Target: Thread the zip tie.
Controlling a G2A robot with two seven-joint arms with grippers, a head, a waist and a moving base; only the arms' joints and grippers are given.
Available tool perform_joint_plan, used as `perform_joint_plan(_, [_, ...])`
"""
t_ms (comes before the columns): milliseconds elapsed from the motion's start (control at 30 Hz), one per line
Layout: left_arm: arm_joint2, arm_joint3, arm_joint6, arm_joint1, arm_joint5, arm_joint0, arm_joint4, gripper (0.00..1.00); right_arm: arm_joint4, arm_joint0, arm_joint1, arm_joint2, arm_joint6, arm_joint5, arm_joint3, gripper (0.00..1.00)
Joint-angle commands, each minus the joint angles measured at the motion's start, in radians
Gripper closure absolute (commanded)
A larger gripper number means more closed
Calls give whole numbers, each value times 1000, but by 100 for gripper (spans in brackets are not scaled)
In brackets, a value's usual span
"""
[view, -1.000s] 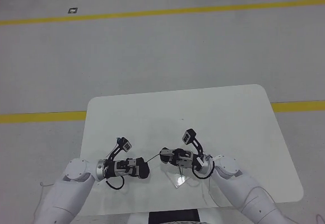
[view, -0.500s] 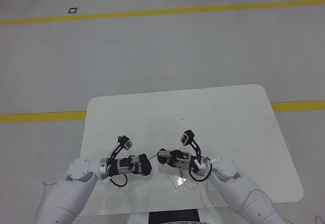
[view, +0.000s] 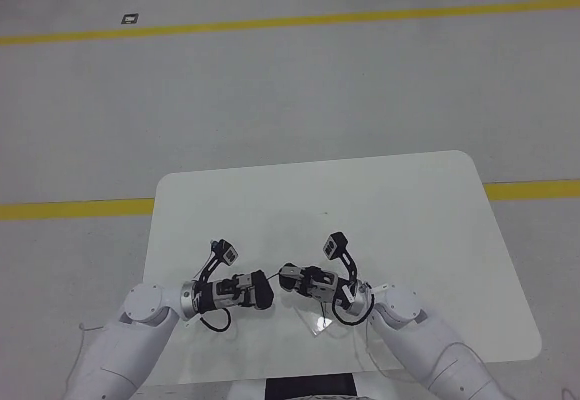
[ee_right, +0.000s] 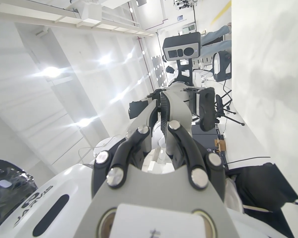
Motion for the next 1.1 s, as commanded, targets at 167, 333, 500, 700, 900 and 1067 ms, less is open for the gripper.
perform_joint_plan(167, [6,-6,21,-1,6,0,6,0,0,-2,0,0,-14,1,-6,100])
perform_joint_plan(333, [16,-12,30,1,5,0,9,0,3,-16,1,4,-26,-14,-25,100])
perform_joint_plan(500, [18,-13,32,4,0,-1,4,0,-3,-18,2,7,-28,-20,-26,100])
perform_joint_plan(700, [8,-18,37,8,0,3,2,40,-64,-23,9,15,-50,-16,-38,100])
perform_joint_plan(900, [3,-19,44,10,0,8,4,62,-126,-35,18,28,-66,2,-64,100])
perform_joint_plan(1067, [2,-22,61,13,0,11,33,75,-174,-47,25,36,-71,15,-90,100])
